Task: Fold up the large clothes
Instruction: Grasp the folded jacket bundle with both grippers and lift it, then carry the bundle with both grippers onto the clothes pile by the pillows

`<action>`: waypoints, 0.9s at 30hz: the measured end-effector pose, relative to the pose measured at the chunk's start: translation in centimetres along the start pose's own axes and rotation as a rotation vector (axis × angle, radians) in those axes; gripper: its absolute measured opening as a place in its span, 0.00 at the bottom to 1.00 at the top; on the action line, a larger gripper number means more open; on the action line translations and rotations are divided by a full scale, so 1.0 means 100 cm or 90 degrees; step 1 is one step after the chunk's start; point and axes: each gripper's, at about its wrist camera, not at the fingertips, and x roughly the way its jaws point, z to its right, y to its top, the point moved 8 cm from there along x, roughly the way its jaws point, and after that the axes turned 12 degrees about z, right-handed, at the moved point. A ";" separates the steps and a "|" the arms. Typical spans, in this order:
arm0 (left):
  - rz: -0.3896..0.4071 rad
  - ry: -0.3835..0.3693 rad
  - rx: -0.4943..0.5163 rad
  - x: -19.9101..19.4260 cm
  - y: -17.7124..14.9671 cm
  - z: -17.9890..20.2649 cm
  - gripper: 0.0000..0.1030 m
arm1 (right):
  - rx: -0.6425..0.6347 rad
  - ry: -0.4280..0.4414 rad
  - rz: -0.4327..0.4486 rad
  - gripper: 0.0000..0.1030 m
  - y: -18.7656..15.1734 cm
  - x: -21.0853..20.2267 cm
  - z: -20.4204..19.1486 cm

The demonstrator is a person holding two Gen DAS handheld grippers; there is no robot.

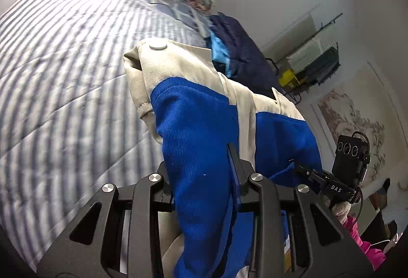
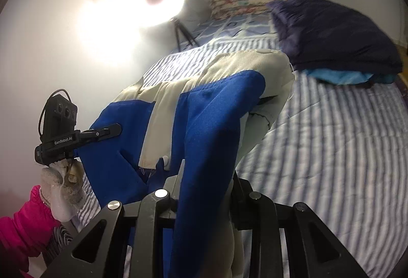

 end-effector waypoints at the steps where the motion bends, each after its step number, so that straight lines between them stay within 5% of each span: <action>1: -0.001 -0.006 0.006 0.007 0.004 0.008 0.29 | 0.002 -0.004 0.008 0.25 0.010 -0.006 0.009; 11: 0.038 -0.064 0.078 0.095 0.094 0.104 0.29 | -0.029 -0.059 0.112 0.25 0.133 -0.042 0.084; 19: 0.093 -0.087 0.120 0.184 0.175 0.168 0.29 | -0.018 -0.121 0.190 0.25 0.246 -0.031 0.162; 27: 0.118 -0.077 0.109 0.258 0.204 0.176 0.29 | -0.026 -0.172 0.217 0.25 0.287 -0.006 0.212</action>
